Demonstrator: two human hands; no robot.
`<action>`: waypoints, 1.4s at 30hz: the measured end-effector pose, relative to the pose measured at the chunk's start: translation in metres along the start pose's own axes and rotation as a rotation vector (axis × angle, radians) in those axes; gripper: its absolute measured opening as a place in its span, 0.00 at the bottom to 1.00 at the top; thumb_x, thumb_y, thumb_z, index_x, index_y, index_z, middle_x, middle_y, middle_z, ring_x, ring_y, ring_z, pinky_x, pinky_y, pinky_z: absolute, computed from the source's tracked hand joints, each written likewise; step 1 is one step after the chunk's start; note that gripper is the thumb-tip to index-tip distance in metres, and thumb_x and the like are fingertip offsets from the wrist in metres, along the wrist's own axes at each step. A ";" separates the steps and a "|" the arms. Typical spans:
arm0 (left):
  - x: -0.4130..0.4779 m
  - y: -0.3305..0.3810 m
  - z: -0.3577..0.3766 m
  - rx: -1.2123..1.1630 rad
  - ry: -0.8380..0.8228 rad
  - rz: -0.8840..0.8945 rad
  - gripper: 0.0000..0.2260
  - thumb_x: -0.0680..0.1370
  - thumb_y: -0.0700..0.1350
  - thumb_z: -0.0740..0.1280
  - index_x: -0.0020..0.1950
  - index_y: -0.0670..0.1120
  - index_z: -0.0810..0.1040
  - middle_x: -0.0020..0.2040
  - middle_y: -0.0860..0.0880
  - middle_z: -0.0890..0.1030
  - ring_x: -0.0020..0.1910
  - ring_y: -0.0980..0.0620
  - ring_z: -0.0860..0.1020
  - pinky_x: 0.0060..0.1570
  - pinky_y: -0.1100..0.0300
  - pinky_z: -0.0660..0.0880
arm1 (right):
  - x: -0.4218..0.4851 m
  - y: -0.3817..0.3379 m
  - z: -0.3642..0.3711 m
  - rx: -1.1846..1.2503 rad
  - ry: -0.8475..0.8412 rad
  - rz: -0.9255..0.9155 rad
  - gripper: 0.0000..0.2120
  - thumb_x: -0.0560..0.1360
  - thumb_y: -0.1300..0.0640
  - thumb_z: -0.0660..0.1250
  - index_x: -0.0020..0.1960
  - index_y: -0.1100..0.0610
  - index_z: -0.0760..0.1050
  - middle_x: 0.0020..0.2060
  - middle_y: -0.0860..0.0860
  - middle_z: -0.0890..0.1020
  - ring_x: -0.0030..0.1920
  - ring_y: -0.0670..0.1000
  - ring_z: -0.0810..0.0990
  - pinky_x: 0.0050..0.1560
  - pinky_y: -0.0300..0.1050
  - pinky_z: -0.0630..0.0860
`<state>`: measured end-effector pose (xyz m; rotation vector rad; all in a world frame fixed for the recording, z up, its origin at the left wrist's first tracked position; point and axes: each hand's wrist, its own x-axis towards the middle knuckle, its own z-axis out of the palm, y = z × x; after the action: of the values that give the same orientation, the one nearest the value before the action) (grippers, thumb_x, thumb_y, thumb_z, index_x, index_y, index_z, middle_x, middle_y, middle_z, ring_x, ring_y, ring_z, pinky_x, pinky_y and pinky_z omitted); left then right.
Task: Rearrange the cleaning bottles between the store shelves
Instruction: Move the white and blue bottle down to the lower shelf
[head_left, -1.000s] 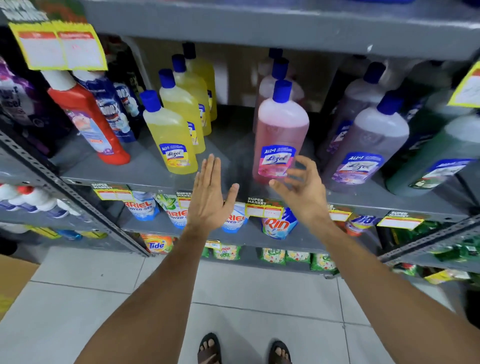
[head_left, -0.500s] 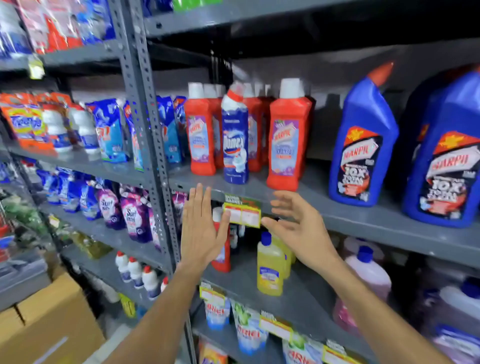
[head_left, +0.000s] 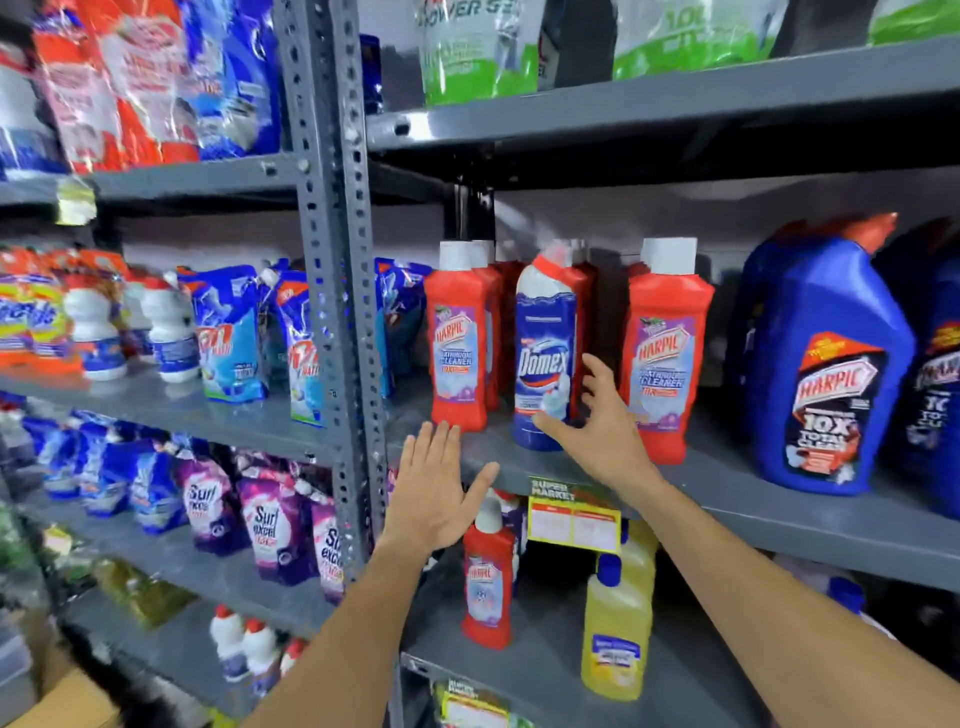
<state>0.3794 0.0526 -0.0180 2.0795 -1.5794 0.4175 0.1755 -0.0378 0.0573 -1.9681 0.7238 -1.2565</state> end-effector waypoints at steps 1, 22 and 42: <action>0.000 -0.001 0.001 0.008 0.008 0.011 0.45 0.74 0.74 0.37 0.79 0.43 0.55 0.80 0.44 0.58 0.80 0.45 0.50 0.78 0.48 0.42 | 0.005 0.000 0.003 -0.014 0.013 0.004 0.44 0.70 0.56 0.80 0.78 0.51 0.58 0.64 0.39 0.75 0.64 0.46 0.77 0.65 0.47 0.75; 0.004 -0.006 -0.008 0.012 -0.027 0.078 0.37 0.78 0.68 0.47 0.77 0.43 0.59 0.77 0.45 0.64 0.77 0.45 0.57 0.77 0.47 0.46 | 0.002 -0.013 0.011 0.048 0.153 0.076 0.35 0.67 0.55 0.82 0.68 0.53 0.67 0.62 0.48 0.80 0.53 0.40 0.80 0.50 0.36 0.78; -0.152 -0.073 0.131 0.001 -0.387 -0.027 0.33 0.82 0.60 0.50 0.80 0.47 0.41 0.79 0.50 0.37 0.79 0.49 0.37 0.75 0.55 0.37 | -0.174 0.087 0.067 -0.003 -0.375 0.196 0.39 0.62 0.40 0.81 0.66 0.35 0.64 0.58 0.32 0.82 0.58 0.35 0.81 0.58 0.43 0.80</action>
<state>0.3995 0.1182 -0.2205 2.2794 -1.7561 0.0013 0.1639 0.0564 -0.1250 -2.0025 0.7056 -0.7429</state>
